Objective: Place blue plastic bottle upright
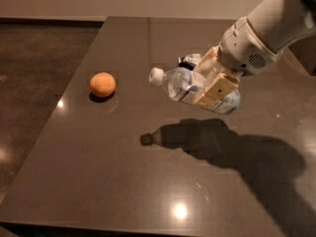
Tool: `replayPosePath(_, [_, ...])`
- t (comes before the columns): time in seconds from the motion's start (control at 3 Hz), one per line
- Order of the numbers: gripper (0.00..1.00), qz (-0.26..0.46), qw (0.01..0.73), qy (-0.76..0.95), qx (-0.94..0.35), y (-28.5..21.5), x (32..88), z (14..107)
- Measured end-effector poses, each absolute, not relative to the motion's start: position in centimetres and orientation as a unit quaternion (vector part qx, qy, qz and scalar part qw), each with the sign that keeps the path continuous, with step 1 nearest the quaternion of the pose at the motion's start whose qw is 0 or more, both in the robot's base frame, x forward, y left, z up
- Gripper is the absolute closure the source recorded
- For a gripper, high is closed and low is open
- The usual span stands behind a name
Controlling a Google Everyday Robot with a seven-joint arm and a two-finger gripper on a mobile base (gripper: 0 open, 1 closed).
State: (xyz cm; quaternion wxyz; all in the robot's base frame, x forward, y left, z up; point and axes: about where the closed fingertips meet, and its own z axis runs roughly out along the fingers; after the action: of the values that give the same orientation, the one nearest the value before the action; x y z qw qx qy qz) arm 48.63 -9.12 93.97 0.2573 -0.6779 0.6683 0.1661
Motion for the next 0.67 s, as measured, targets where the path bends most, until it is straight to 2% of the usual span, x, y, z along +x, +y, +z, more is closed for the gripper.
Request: replayPosePath(0.67, [1.00, 0.248, 0.368, 0.659, -0.607, -8.7, 47.8, 97.8])
